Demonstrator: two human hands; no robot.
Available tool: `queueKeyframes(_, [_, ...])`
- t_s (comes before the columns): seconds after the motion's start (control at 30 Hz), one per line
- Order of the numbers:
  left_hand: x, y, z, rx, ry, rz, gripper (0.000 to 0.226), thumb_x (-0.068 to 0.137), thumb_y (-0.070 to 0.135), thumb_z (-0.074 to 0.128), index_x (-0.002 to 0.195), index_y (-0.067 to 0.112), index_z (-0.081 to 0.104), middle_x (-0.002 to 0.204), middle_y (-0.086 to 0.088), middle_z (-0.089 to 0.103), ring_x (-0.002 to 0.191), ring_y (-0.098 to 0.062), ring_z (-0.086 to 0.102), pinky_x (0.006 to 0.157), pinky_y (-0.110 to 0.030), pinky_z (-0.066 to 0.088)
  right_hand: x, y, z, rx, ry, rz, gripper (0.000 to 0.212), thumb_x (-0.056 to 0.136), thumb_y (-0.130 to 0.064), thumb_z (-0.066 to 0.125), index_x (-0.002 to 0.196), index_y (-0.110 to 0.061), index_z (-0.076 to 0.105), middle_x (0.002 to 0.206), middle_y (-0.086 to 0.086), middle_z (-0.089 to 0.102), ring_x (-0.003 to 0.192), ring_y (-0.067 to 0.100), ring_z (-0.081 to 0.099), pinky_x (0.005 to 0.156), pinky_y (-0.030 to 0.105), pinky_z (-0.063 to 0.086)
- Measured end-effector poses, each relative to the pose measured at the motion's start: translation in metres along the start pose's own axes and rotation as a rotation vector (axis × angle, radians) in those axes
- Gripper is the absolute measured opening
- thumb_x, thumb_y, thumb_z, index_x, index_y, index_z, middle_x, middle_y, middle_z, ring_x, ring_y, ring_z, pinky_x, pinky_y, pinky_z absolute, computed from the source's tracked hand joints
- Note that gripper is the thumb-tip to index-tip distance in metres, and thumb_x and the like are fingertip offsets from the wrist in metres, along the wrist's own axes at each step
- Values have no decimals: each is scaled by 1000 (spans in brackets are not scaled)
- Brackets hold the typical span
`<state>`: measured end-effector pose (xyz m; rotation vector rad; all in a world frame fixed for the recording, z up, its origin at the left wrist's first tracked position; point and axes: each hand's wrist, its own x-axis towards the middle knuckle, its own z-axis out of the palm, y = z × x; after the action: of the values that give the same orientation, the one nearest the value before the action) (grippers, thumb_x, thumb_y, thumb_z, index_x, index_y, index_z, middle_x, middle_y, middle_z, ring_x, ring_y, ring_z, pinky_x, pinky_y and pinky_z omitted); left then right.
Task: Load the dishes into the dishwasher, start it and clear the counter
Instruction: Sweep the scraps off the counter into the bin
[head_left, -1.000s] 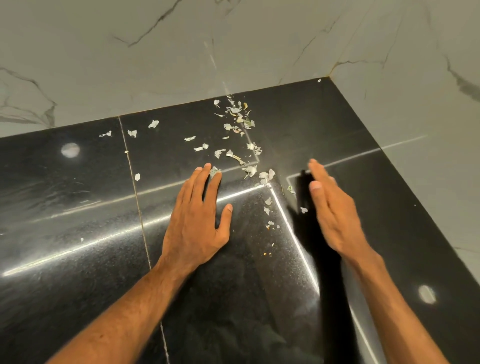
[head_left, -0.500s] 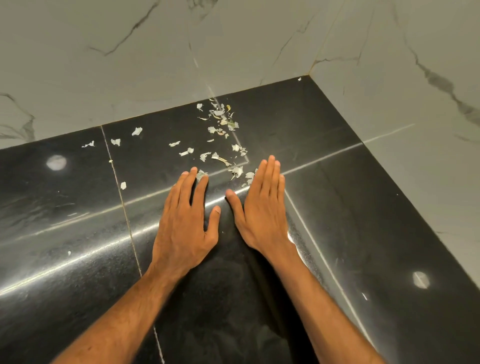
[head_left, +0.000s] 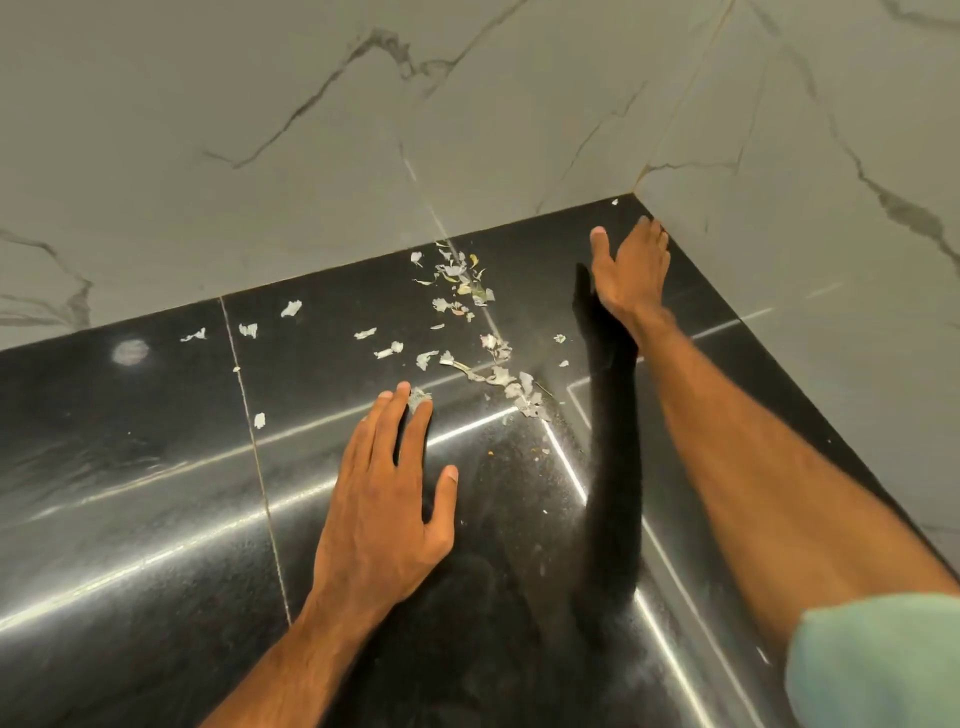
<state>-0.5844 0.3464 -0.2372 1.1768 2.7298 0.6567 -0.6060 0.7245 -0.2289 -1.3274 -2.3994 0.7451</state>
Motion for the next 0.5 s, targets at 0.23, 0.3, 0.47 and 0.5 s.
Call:
queueKeyframes(0.23, [0, -1, 1, 5, 3, 5, 71, 99, 43, 53, 158, 15, 27, 168, -2, 16, 156, -15, 5, 125, -43, 21, 43, -23, 21, -280, -203, -87, 85, 104, -60, 20, 159, 2, 0, 168, 18, -7, 156, 31, -11, 120, 62, -12])
queueKeyframes(0.3, [0, -1, 1, 3, 7, 6, 71, 99, 43, 52, 158, 15, 27, 168, -1, 16, 156, -14, 5, 125, -43, 21, 39, -33, 29, -296, -205, -81, 86, 104, -59, 17, 157, 6, -1, 167, 23, -9, 155, 35, -13, 121, 62, -11])
queueKeyframes(0.47, [0, -1, 1, 1, 14, 7, 70, 99, 45, 51, 158, 15, 28, 167, -1, 16, 156, -14, 5, 126, -40, 19, -2, -50, 43, -312, -236, -266, 82, 105, -57, 12, 158, 6, 2, 166, 26, -3, 155, 37, -7, 125, 54, -3])
queueKeyframes(0.5, [0, -1, 1, 0, 17, 8, 70, 99, 45, 51, 158, 15, 28, 167, -1, 16, 156, -14, 6, 126, -39, 18, -16, -52, 44, -324, -252, -335, 80, 106, -55, 10, 158, 4, 2, 167, 23, -2, 156, 35, -5, 126, 53, -1])
